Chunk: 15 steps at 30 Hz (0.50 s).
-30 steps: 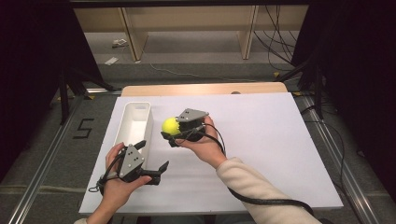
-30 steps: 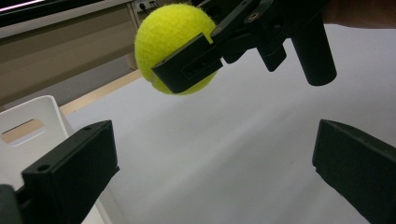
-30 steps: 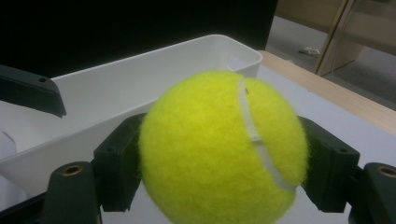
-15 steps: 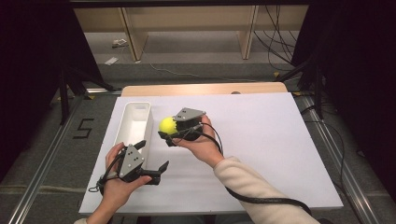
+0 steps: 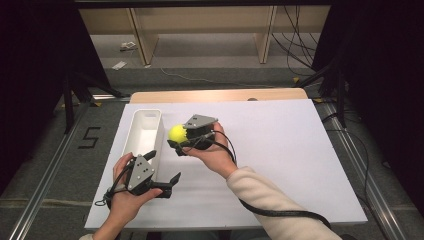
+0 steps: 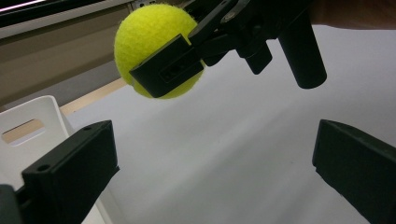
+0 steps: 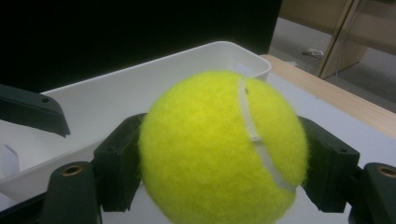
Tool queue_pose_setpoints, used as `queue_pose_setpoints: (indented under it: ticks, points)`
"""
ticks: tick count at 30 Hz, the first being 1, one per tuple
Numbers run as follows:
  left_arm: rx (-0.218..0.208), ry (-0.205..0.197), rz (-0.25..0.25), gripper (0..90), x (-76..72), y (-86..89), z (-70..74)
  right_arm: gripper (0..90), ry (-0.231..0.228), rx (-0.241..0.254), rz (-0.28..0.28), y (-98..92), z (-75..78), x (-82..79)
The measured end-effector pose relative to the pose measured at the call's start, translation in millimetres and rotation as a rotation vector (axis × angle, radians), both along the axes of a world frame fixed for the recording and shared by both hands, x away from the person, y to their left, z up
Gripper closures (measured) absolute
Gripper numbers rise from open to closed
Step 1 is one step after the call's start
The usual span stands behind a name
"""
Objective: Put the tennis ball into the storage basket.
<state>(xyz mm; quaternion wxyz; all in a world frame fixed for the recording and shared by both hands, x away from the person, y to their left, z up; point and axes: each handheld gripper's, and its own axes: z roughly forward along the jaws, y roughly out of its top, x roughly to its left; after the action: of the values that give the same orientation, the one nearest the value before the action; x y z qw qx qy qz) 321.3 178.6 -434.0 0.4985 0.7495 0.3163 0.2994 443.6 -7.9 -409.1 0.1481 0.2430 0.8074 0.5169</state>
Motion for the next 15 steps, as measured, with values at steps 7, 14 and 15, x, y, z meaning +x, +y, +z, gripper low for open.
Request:
queue_pose_setpoints:
  ticks: [7, 14, 15]
  points:
    - [0.004, -0.004, 0.0, 0.0, 0.2, 0.2, 0.1, 26.3, 0.0, 0.001, 0.004, 3.1, 0.8, 0.6]
    - [0.003, -0.004, -0.004, 0.0, 0.1, 0.0, 0.2, 26.3, 0.0, 0.003, 0.004, 5.4, 1.7, 1.6]
    - [0.003, -0.004, -0.004, 0.0, 0.2, 0.0, 0.1, 26.3, -0.001, 0.005, 0.004, 5.8, 1.8, 1.8]
